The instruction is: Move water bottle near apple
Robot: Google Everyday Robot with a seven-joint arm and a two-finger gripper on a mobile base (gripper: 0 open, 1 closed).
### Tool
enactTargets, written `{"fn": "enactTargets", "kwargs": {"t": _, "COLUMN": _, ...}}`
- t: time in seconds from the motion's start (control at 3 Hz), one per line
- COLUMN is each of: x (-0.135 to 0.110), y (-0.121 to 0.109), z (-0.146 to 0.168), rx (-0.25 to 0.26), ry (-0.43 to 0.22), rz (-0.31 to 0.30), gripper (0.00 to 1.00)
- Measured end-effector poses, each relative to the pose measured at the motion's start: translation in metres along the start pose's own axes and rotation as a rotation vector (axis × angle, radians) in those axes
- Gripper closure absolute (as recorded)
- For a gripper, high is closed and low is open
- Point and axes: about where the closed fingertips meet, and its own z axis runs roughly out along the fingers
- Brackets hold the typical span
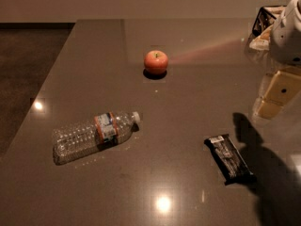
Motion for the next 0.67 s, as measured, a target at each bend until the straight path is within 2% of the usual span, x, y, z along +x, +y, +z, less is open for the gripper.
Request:
{"fn": "enactTargets", "kwargs": {"t": 0.33, "x": 0.000, "y": 0.000, "z": 0.000, "rx": 0.000, "ry": 0.000, "rz": 0.000, "gripper": 0.00}}
{"fn": "enactTargets", "kwargs": {"t": 0.67, "x": -0.014, "y": 0.001, "z": 0.012, "rx": -0.019, "ry": -0.014, "rz": -0.012, "gripper": 0.00}}
